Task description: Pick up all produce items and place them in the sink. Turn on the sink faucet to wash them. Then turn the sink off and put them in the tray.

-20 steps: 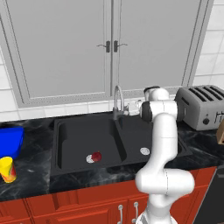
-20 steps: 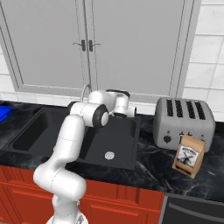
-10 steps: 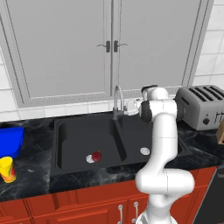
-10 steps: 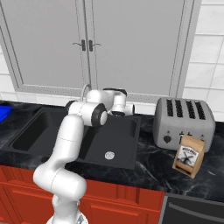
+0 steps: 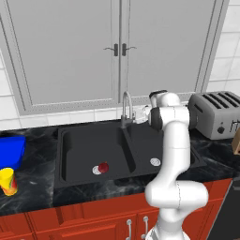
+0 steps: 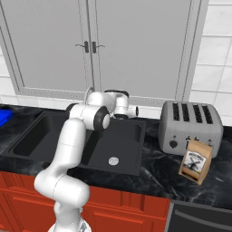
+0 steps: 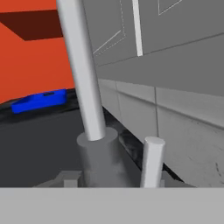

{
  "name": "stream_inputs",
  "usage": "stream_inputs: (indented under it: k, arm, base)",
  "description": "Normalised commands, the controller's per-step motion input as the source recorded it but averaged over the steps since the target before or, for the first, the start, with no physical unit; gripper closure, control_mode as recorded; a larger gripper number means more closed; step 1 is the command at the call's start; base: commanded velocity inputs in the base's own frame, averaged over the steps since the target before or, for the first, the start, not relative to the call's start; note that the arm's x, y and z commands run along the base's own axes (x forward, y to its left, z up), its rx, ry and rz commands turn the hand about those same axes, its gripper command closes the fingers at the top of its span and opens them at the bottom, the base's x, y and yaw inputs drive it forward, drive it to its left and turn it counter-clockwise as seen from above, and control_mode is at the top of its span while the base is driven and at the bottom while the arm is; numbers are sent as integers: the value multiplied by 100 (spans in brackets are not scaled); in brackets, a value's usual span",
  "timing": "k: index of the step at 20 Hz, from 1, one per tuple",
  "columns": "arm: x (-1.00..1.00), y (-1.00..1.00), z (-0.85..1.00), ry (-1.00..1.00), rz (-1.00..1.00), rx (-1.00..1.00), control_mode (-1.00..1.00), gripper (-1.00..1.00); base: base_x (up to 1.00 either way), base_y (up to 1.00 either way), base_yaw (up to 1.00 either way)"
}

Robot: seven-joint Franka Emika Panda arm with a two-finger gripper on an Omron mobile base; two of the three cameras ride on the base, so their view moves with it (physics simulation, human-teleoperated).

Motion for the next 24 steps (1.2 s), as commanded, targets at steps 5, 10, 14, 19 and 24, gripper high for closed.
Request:
stream_inputs:
  k: [5,10,14,19,24]
  arm:
    - [0,-1,31,-7,0,0,-100,-100]
    - [0,-12,32,-3,1,0,-100,-100]
    - [0,-17,28,-1,1,0,-100,-100]
    - [0,-24,27,-1,1,0,-100,-100]
    - [-2,-27,25,-2,1,0,-100,-100]
  base:
    - [0,0,0]
    - [0,0,0]
    - [0,0,0]
    - [0,0,0]
    - [0,0,0]
